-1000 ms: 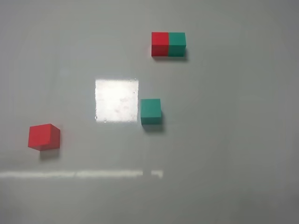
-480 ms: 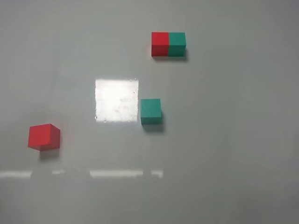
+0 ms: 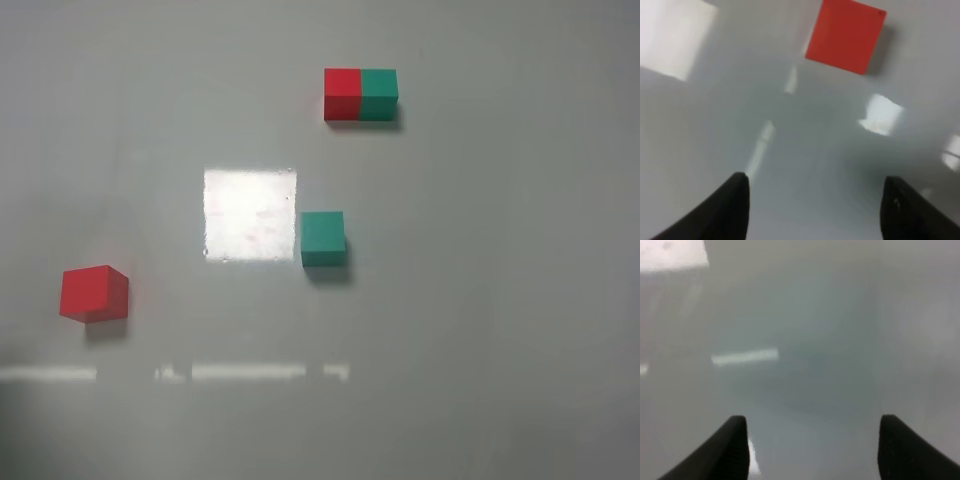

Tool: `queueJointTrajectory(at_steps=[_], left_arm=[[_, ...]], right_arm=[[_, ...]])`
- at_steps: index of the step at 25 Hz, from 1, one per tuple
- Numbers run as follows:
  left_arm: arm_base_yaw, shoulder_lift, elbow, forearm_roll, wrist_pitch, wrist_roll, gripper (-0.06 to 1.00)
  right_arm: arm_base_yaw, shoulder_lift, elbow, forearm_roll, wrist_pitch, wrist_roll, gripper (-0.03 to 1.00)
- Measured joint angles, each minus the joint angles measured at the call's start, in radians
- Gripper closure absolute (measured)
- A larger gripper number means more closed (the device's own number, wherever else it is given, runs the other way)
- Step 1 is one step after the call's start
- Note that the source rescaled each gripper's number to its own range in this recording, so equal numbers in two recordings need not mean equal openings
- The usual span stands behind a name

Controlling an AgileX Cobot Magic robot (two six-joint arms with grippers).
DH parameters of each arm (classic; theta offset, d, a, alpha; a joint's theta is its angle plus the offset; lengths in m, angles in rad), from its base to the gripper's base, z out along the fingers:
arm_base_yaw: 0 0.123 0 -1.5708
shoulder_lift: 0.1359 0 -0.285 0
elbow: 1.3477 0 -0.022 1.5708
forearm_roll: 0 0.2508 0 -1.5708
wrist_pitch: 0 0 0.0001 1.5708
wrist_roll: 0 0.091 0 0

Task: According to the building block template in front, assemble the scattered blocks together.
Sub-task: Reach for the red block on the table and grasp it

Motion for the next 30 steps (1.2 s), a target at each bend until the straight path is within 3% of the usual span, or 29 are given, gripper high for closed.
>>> queueJointTrajectory(at_steps=[5, 13, 20, 26, 30], left_arm=[[-0.166, 0.009, -0.002, 0.166, 0.001, -0.014, 0.47], [-0.367, 0.133, -0.005, 0.295, -0.049, -0.109, 0.45], [-0.564, 0.217, -0.005, 0.480, -0.121, -0.292, 0.27], [-0.607, 0.265, -0.005, 0.525, -0.126, -0.437, 0.26], [-0.608, 0.288, -0.005, 0.537, -0.126, -0.478, 0.26]], right_arm=[[0.000, 0.000, 0.000, 0.000, 0.000, 0.000, 0.58], [0.000, 0.000, 0.000, 0.000, 0.000, 0.000, 0.58], [0.000, 0.000, 0.000, 0.000, 0.000, 0.000, 0.58], [0.000, 0.000, 0.000, 0.000, 0.000, 0.000, 0.58], [0.000, 0.000, 0.000, 0.000, 0.000, 0.000, 0.58]])
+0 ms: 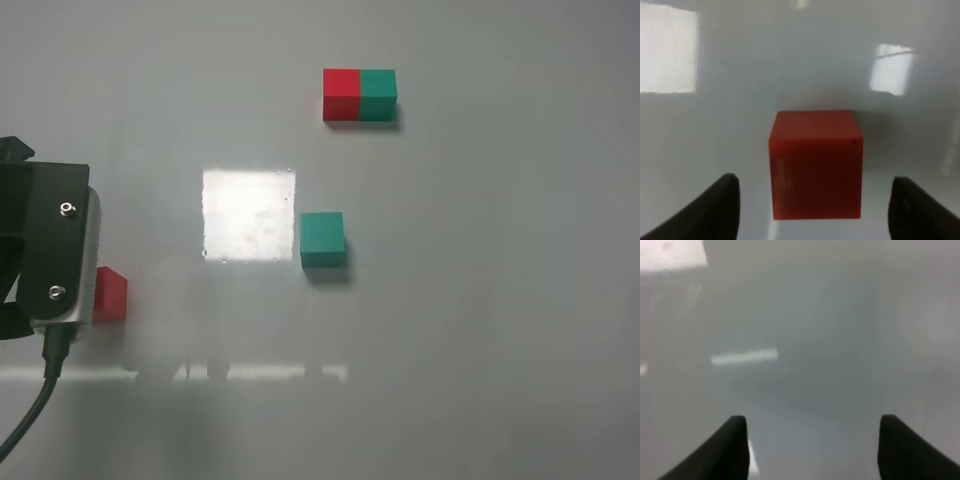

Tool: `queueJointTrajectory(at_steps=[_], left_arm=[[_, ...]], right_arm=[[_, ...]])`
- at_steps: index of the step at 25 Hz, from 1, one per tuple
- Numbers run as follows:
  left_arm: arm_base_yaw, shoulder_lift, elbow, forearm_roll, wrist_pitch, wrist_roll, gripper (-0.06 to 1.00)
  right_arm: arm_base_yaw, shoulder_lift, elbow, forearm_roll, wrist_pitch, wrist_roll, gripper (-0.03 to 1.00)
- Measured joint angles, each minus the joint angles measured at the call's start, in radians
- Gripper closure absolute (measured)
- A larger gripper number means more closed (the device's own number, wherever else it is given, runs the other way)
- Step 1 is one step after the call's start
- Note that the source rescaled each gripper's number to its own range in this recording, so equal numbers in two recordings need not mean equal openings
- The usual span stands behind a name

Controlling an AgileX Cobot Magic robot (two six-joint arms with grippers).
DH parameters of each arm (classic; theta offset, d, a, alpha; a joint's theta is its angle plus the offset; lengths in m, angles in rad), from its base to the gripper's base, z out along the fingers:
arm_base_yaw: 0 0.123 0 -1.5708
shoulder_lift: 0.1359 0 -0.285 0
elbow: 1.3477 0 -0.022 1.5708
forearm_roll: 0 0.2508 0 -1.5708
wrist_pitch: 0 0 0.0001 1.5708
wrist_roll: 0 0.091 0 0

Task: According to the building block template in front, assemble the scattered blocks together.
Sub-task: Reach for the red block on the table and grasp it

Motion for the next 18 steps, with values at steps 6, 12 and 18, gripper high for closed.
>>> queueJointTrajectory(at_steps=[6, 12, 18], left_arm=[[-0.002, 0.037, 0.000, 0.025, -0.002, -0.033, 0.26], [-0.002, 0.088, 0.000, 0.034, -0.017, -0.044, 0.25], [-0.002, 0.135, 0.000, 0.040, -0.020, -0.058, 0.46]], right_arm=[[0.000, 0.000, 0.000, 0.000, 0.000, 0.000, 0.58], [0.000, 0.000, 0.000, 0.000, 0.000, 0.000, 0.58], [0.000, 0.000, 0.000, 0.000, 0.000, 0.000, 0.58]])
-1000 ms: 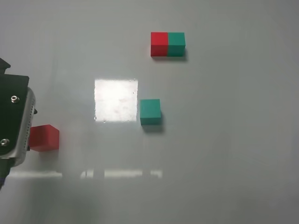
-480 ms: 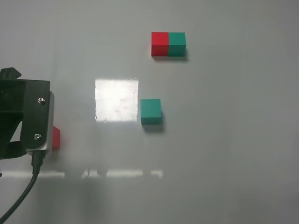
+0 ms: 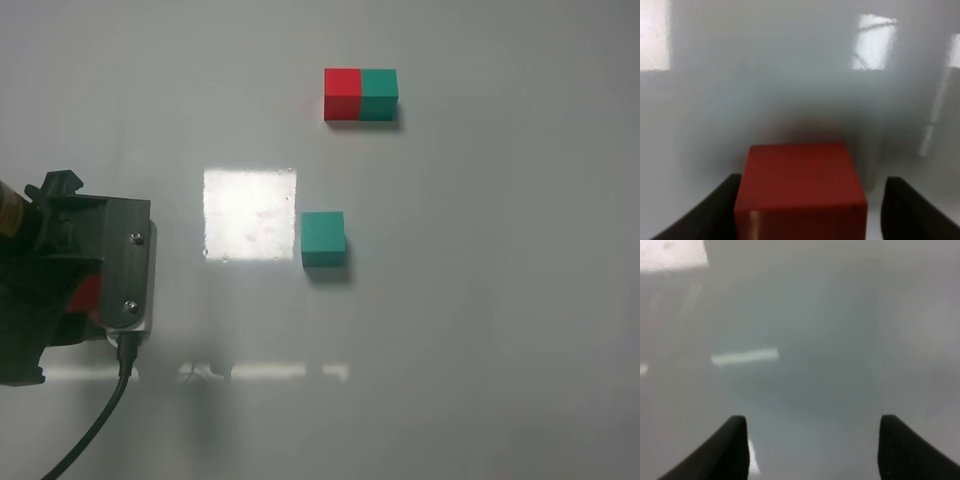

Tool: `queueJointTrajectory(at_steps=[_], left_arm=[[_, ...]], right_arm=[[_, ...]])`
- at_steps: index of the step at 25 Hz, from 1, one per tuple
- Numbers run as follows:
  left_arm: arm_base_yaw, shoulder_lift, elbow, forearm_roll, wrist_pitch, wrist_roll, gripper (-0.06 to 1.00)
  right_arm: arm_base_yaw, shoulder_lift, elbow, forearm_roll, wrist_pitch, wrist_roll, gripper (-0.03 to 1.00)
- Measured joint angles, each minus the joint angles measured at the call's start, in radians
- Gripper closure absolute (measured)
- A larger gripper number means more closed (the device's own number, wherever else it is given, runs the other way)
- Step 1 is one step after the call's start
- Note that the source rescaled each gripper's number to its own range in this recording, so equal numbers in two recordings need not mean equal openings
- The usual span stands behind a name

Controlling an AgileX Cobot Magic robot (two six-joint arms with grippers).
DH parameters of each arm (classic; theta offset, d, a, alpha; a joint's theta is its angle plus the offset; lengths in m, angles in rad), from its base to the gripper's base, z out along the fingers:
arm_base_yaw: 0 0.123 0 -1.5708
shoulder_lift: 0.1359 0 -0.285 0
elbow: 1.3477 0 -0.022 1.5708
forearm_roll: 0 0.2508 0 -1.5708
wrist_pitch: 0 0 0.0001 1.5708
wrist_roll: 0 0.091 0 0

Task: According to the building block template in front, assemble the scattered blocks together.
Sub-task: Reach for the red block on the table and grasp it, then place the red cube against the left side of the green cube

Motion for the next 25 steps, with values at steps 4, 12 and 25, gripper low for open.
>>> queueJointTrajectory(at_steps=[4, 12, 25], left_arm=[[0.000, 0.000, 0.000, 0.003, 0.001, -0.002, 0.94], [-0.006, 0.000, -0.050, -0.003, 0.075, 0.000, 0.94], [-0.171, -0.001, -0.304, -0.006, 0.178, -0.044, 0.94]], right_arm=[[0.000, 0.000, 0.000, 0.000, 0.000, 0.000, 0.58], [0.000, 0.000, 0.000, 0.000, 0.000, 0.000, 0.58], [0.000, 0.000, 0.000, 0.000, 0.000, 0.000, 0.58]])
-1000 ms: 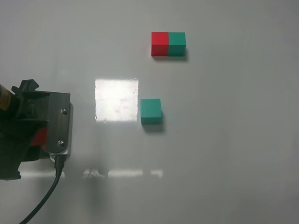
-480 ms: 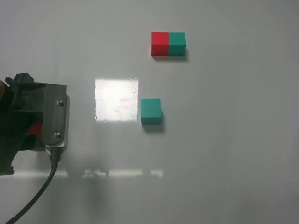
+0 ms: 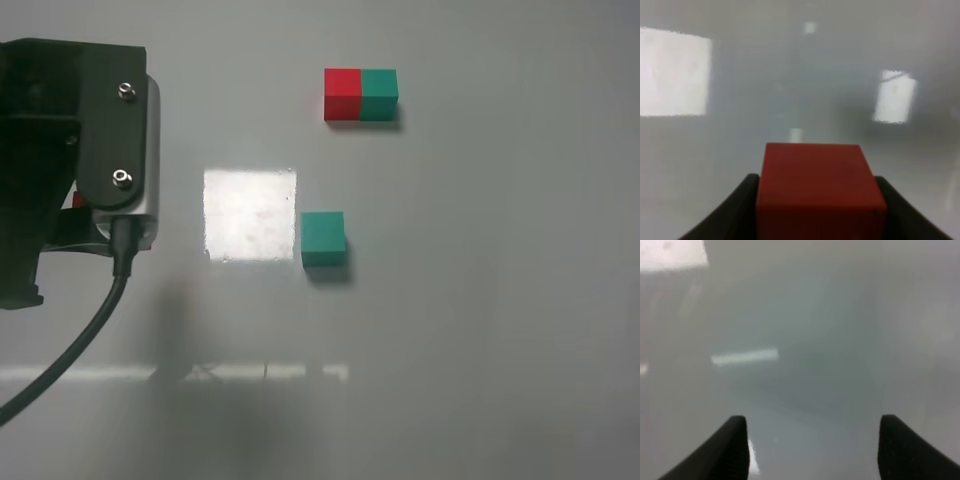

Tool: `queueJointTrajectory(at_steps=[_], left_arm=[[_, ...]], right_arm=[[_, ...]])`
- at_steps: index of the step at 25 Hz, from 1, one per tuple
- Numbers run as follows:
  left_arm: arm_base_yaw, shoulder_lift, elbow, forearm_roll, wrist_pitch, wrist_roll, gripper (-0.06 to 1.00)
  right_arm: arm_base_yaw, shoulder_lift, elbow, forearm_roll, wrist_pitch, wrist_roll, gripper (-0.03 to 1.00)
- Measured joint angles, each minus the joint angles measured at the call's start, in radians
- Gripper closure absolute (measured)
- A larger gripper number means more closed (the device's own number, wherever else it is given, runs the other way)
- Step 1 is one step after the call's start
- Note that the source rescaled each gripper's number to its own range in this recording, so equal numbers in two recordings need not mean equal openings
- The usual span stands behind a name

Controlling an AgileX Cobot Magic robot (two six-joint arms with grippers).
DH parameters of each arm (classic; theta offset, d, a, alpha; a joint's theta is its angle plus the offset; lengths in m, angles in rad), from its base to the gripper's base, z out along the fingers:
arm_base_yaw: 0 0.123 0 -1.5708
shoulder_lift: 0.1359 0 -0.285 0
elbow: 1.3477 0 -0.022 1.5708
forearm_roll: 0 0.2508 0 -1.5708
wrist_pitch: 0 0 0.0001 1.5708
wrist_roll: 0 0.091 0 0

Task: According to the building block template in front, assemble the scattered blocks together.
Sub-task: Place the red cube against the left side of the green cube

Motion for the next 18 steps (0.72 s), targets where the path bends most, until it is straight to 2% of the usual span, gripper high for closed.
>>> queueJointTrajectory(at_steps=[4, 12, 18], left_arm=[[0.000, 0.003, -0.011, -0.006, -0.034, -0.005, 0.94], [0.000, 0.078, -0.075, -0.006, -0.011, -0.011, 0.94], [-0.003, 0.145, -0.095, -0.003, -0.047, -0.011, 0.94]], right_arm=[[0.000, 0.000, 0.000, 0.000, 0.000, 0.000, 0.59], [0.000, 0.000, 0.000, 0.000, 0.000, 0.000, 0.60], [0.000, 0.000, 0.000, 0.000, 0.000, 0.000, 0.60]])
